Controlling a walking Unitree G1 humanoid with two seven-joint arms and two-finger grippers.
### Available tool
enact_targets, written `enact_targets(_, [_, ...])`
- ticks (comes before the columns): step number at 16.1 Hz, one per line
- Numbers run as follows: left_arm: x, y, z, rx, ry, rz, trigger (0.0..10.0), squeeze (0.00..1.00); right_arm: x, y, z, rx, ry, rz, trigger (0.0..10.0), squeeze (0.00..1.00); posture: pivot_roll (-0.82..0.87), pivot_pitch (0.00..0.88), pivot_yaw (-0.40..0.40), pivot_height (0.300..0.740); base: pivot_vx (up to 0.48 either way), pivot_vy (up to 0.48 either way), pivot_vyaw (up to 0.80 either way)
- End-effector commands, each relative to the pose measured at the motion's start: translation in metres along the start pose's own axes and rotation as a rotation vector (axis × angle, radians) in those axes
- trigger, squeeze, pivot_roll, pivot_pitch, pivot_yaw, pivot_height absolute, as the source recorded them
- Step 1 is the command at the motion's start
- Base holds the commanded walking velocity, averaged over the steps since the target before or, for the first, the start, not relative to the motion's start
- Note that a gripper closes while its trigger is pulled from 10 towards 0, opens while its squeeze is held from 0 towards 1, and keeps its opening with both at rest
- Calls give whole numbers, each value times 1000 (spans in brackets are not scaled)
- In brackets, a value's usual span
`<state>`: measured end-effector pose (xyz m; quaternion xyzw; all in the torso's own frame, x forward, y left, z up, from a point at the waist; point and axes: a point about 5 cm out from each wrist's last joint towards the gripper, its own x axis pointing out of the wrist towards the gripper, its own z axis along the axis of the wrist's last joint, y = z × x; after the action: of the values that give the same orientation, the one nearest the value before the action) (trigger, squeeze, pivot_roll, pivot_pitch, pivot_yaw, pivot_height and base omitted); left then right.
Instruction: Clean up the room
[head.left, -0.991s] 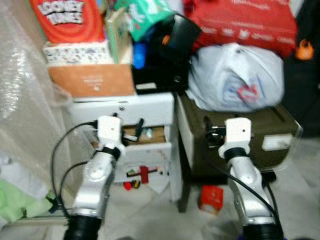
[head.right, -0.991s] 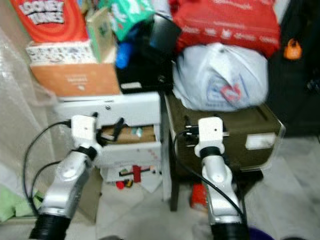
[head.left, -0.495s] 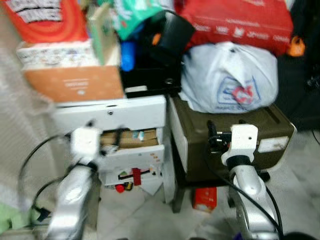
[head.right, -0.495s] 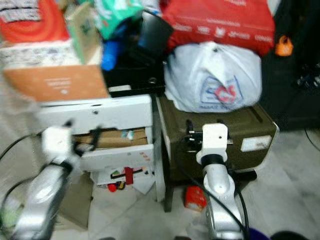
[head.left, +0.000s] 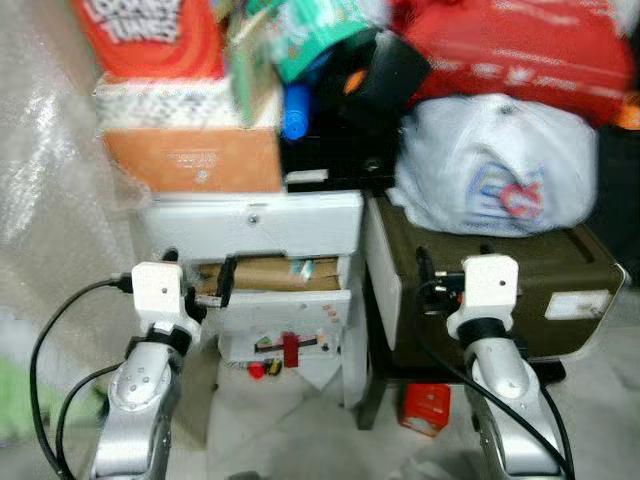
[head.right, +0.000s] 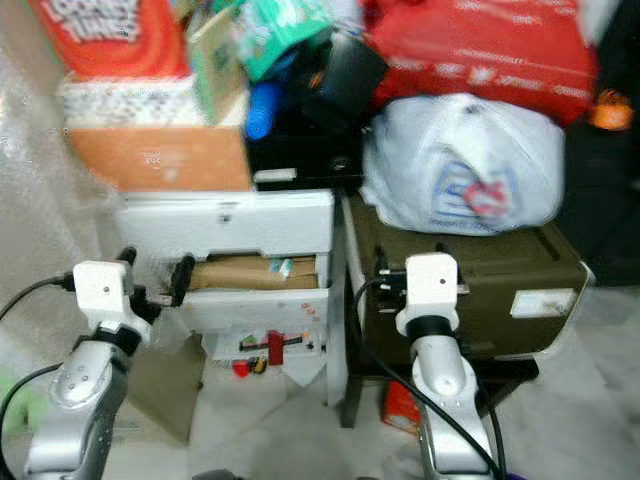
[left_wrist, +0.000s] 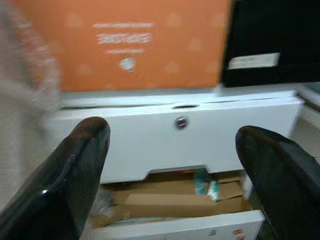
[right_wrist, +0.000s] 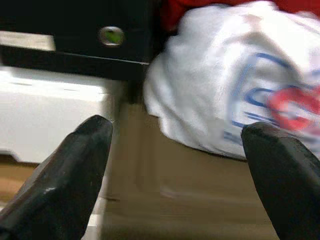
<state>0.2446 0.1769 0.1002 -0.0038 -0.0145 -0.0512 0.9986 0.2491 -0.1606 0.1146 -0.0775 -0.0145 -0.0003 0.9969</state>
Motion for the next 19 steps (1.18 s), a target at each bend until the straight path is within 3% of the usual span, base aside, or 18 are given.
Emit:
enact_targets(1, [-4, 8, -4, 25, 13, 44, 10000, 0, 2, 4, -3, 7, 17, 18, 10000, 0, -53, 0, 29, 740, 0, 0, 800])
enact_targets(3, [-5, 7, -9, 55, 38, 51, 10000, 0, 1, 9, -4, -1, 22, 49, 10000, 0, -55, 0, 40, 740, 0, 0, 800])
enact_targets(6, [-4, 3, -17, -8, 83, 50, 10000, 0, 4, 7, -8, 43, 45, 28, 10000, 0, -72, 0, 45, 740, 0, 0, 800])
enact_targets(10, [6, -4, -10, 36, 48, 7, 10000, 0, 14, 12, -4, 39, 11, 39, 10000, 0, -68, 0, 57, 740, 0, 0, 800])
enact_targets(13, [3, 0, -10, 43, 47, 16, 10000, 0, 14, 19, -3, 64, 0, 71, 10000, 0, -45, 0, 44, 740, 0, 0, 800])
enact_targets(17, [-9, 4, -10, 46, 43, 74, 10000, 0, 10, 25, -9, 50, 17, 118, 10000, 0, -6, 0, -3, 740, 0, 0, 0])
enact_targets(19, [-4, -6, -8, -23, 17, 92, 10000, 0, 18, 18, -17, 1, 37, 134, 10000, 0, 1, 0, -56, 740, 0, 0, 0])
